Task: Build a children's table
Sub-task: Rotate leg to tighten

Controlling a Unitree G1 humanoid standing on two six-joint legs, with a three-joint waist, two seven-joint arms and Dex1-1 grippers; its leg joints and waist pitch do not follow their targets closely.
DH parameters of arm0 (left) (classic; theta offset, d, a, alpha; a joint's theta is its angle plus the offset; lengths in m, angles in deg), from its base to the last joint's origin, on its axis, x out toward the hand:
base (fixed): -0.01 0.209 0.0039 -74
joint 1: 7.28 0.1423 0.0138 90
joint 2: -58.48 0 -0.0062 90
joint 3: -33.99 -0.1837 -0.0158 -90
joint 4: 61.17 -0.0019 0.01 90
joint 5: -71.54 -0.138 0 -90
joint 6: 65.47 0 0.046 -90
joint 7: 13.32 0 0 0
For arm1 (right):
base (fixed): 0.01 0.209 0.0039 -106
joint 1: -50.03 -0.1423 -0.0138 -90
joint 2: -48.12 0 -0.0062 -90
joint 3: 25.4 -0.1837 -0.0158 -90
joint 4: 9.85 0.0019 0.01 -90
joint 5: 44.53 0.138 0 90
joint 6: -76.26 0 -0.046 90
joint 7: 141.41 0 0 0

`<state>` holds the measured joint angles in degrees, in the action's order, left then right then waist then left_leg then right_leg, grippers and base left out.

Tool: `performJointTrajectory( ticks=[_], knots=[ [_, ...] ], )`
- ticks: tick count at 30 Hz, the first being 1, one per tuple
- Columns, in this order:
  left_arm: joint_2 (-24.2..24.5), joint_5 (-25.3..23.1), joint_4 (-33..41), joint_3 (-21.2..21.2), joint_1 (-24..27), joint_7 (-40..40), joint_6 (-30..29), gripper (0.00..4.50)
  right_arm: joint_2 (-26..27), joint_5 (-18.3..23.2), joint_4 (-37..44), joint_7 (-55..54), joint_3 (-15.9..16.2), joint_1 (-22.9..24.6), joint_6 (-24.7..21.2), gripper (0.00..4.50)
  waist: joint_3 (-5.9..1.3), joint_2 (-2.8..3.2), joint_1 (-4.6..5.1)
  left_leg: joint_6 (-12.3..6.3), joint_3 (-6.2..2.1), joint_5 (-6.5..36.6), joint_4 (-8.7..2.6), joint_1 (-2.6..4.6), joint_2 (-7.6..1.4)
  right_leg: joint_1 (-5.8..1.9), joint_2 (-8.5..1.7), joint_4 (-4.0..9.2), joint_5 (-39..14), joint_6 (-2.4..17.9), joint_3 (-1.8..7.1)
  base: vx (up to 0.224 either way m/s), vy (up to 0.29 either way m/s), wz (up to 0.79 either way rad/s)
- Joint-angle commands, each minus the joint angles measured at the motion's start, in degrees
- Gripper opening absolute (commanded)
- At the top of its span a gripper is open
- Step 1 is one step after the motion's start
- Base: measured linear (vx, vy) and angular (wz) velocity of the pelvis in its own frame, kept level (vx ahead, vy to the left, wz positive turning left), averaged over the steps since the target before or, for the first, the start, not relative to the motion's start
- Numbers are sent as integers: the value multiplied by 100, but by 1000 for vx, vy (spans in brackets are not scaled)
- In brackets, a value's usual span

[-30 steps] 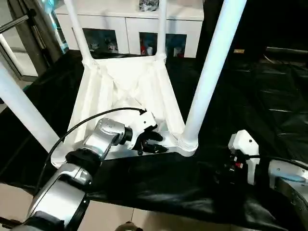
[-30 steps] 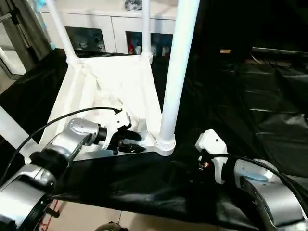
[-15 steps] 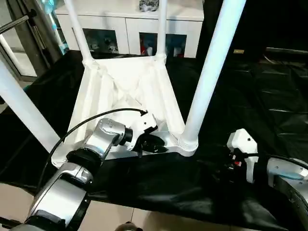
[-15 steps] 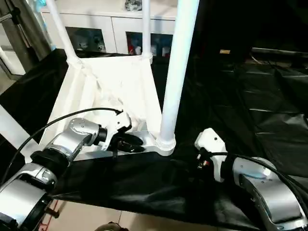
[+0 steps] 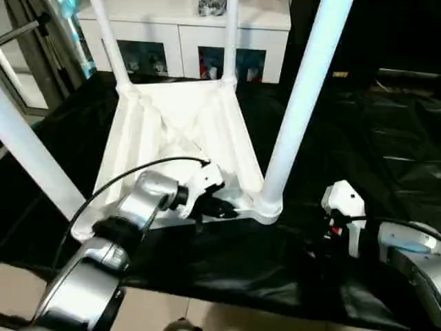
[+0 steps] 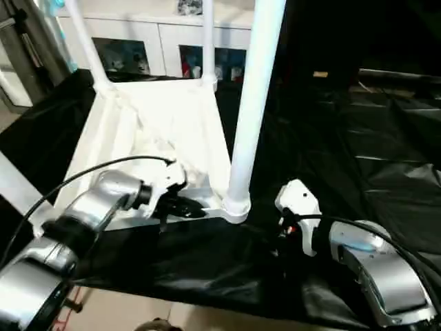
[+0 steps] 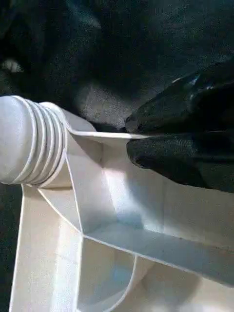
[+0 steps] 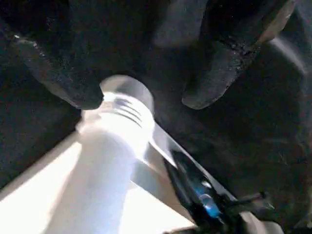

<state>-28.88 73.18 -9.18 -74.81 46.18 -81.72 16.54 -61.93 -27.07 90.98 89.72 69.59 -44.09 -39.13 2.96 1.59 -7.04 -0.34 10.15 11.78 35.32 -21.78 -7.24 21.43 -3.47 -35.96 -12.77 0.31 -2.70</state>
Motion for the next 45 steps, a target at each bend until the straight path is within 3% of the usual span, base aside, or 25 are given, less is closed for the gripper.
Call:
performJointTrajectory(
  ticks=[1, 3, 4, 5, 7, 10, 14, 19, 22, 25, 33, 35, 37, 38, 45],
  knots=[
    [266, 11, 290, 96, 434, 95, -306, 5, 42, -27, -22, -10, 24, -22, 71, 314, -301, -181, -9, -384, -308, 831, -504, 62, -692, -207, -773, 431, -859, 1414, 334, 0, 0, 0],
    [358, 6, 564, 136, 587, 149, -341, 0, 66, -31, -33, -26, 28, -27, 83, 342, -283, -180, 44, -367, -303, 909, -518, 63, -688, -182, -750, 456, -997, 1382, 330, 0, 0, 0],
    [576, 21, 1250, 261, 940, 258, -484, 0, 197, -53, -134, -122, 21, -86, 178, 349, -296, -292, 66, -350, -298, 898, -523, 64, -698, -204, -768, 441, -1028, 1367, 324, 0, 0, 0],
    [610, 21, 1371, 284, 1000, 282, -507, 0, 226, -54, -160, -145, 16, -100, 190, 349, -293, -259, 78, -349, -306, 860, -526, 50, -697, -197, -778, 427, -979, 1377, 326, 0, 0, 0],
    [764, 46, 1957, 368, 1280, 317, -703, 0, 320, -59, -299, -155, 68, -187, 231, 366, -288, -251, 151, -324, -289, 799, -544, 66, -687, -171, -714, 430, -803, 1410, 309, 0, 0, 0],
    [882, 100, 2561, 394, 1546, 351, -994, 0, 383, -34, -385, -60, 187, -256, 239, 393, -304, -269, 156, -384, -255, 625, -516, 87, -679, -171, -693, 378, -276, 1539, 306, 0, 0, 0],
    [905, 251, 3213, 325, 1820, 388, -1389, 0, 546, -149, -606, 18, 398, -401, 398, 433, -289, -269, 119, -431, -233, 583, -502, 97, -674, -160, -697, 386, -164, 1624, 312, 0, 0, 0],
    [690, 317, 3250, 268, 1762, 518, -1507, 0, 778, -344, -1025, 50, 645, -658, 669, 433, -271, -250, 93, -249, -234, 852, -521, 110, -669, -160, -687, 423, -556, 1581, 323, 0, 0, 0],
    [622, 292, 3140, 257, 1691, 550, -1402, 0, 830, -441, -1178, 12, 713, -756, 767, 433, -287, -245, 93, -210, -236, 802, -520, 119, -664, -165, -672, 404, -438, 1552, 322, 0, 0, 0],
    [591, 239, 3078, 235, 1621, 579, -1369, 0, 908, -497, -1345, -17, 764, -872, 852, 433, -301, -240, 77, -254, -222, 680, -498, 114, -646, -168, -673, 387, -203, 1575, 326, 0, 0, 0],
    [615, 216, 2978, 189, 1541, 619, -1387, 0, 1184, -578, -1902, -68, 766, -1144, 1126, 433, -312, -241, 43, -287, -221, 645, -488, 115, -650, -171, -667, 375, -179, 1616, 317, 0, 0, 0],
    [609, 197, 2933, 188, 1525, 631, -1351, 0, 1251, -627, -2034, -61, 801, -1202, 1219, 406, -308, -273, 44, -286, -222, 662, -495, 108, -651, -179, -672, 375, -241, 1608, 312, 0, 0, 0],
    [604, 192, 2916, 192, 1520, 637, -1342, 0, 1282, -630, -2079, -57, 810, -1225, 1232, 394, -311, -254, 32, -278, -219, 657, -491, 118, -656, -169, -673, 371, -263, 1587, 315, 0, 0, 0],
    [595, 182, 2881, 200, 1509, 651, -1327, 0, 1363, -698, -2237, -60, 846, -1297, 1357, 383, -310, -289, 35, -296, -214, 635, -493, 113, -653, -170, -665, 371, -239, 1581, 315, 0, 0, 0],
    [601, 178, 2842, 195, 1509, 682, -1304, 0, 1462, -770, -2539, -18, 894, -1445, 1564, 314, -308, -273, 33, -259, -217, 706, -494, 114, -649, -162, -675, 380, -409, 1556, 320, 0, 0, 0]
  ],
)
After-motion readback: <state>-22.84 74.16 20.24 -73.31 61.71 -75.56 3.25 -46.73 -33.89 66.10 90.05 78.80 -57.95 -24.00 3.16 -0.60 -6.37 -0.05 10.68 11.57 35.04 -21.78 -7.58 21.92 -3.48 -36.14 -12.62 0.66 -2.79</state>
